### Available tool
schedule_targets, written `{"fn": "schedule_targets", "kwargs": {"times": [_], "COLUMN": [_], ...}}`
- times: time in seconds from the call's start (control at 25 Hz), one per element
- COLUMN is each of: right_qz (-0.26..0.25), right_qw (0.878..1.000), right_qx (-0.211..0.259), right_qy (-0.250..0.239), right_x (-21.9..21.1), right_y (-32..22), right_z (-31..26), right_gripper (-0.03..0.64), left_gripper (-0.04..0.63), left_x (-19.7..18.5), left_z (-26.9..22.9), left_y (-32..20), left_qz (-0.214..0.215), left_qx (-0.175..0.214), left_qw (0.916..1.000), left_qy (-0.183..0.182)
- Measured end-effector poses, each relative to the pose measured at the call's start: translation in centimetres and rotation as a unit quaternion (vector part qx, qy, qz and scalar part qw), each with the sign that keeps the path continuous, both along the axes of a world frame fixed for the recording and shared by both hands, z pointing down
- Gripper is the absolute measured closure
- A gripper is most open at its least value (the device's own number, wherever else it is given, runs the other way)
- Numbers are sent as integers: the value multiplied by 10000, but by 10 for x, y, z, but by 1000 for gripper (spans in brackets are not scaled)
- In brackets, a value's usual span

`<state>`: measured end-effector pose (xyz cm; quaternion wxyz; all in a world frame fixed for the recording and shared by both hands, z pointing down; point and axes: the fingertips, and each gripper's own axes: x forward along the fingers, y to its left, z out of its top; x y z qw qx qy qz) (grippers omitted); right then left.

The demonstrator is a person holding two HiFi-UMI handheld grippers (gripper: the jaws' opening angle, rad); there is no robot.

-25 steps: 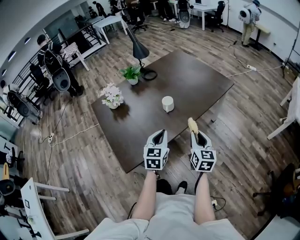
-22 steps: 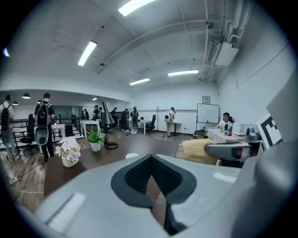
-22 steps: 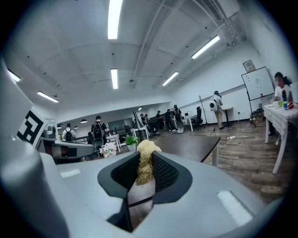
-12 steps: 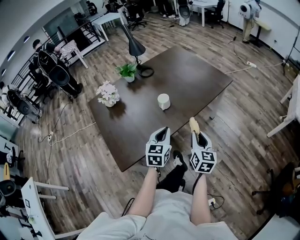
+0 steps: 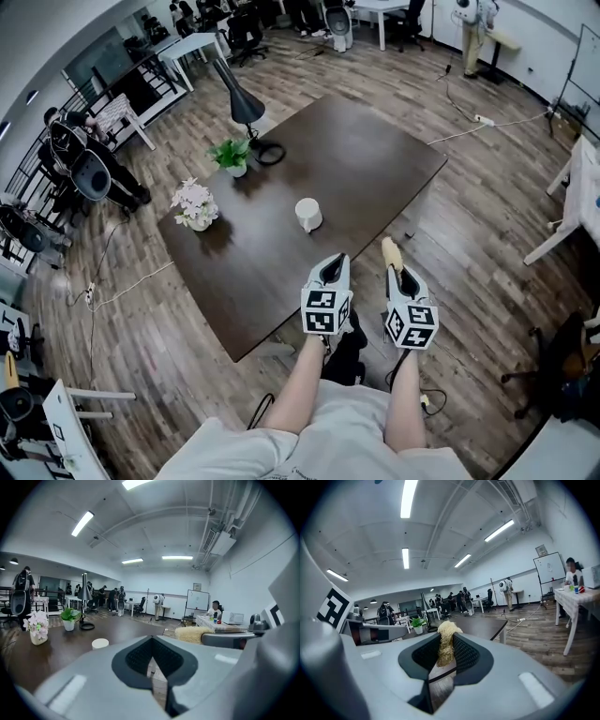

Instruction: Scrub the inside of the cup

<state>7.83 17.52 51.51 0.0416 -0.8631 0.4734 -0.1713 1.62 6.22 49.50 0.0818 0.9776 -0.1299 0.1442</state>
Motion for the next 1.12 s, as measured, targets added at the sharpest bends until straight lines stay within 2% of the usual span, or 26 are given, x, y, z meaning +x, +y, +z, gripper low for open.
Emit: {"fn": "schedule_targets", "kwargs": {"times": [0.28, 0.44, 0.6, 0.8, 1.12], "right_qz": [-61, -280, -546, -698, -800], "right_qw": [9999, 9995, 9984, 9972, 9956], "right_qx": [-26, -71, -141, -238, -461], "right_qy": [-82, -128, -82, -95, -134], "right_x": [23, 23, 21, 35, 88], "right_y": [-19, -45, -70, -91, -104], "right_z": [4, 10, 13, 18, 15], "right_gripper": [520, 520, 518, 518, 518], "left_gripper": [595, 595, 595, 595, 595], "left_x": [-10, -27, -30, -3, 69], "left_z": [4, 9, 17, 17, -3], "left_y": [-42, -75, -96, -110, -138], "left_qz": [-435, -729, -836, -758, -1042], "left_qx": [-50, -179, -253, -329, -480], "left_qw": [9990, 9972, 9962, 9966, 9917], "left_qy": [-27, 33, -32, 39, 587]}}
